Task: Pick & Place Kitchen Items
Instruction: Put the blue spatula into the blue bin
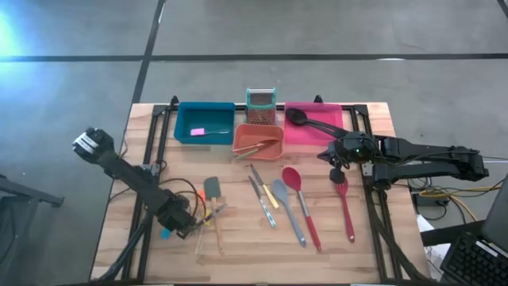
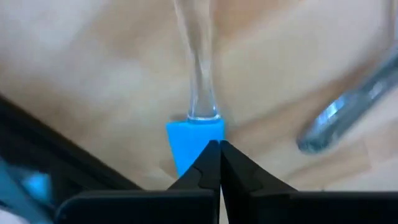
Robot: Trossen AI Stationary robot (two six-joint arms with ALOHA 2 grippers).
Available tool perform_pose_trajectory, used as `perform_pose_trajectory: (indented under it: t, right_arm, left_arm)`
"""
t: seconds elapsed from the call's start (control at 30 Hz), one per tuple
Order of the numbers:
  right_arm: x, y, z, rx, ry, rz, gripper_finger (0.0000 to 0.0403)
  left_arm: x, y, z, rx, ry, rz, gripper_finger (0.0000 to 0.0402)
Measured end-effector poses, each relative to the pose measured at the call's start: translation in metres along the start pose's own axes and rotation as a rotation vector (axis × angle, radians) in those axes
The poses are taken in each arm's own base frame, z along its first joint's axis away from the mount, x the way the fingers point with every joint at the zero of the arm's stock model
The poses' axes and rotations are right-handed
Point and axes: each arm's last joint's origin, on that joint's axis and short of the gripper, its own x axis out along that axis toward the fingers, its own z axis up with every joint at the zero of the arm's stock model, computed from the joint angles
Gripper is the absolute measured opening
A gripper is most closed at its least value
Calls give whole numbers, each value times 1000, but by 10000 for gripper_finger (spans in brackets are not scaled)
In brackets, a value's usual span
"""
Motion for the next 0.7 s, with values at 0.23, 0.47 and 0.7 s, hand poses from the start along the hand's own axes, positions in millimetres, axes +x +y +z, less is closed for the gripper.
perform_pose_trajectory:
  t: [0.23, 0.47, 0.7]
  right_arm:
    - [0, 0, 0, 0, 0, 0, 13]
    - [0, 0, 0, 0, 0, 0, 13]
    - [0, 0, 0, 0, 0, 0, 13]
  left_arm:
    - [-11, 7, -3, -27, -8, -41, 1]
    - [-13, 8, -3, -6, 0, -48, 25]
    - [-11, 7, -1, 57, -70, -41, 113]
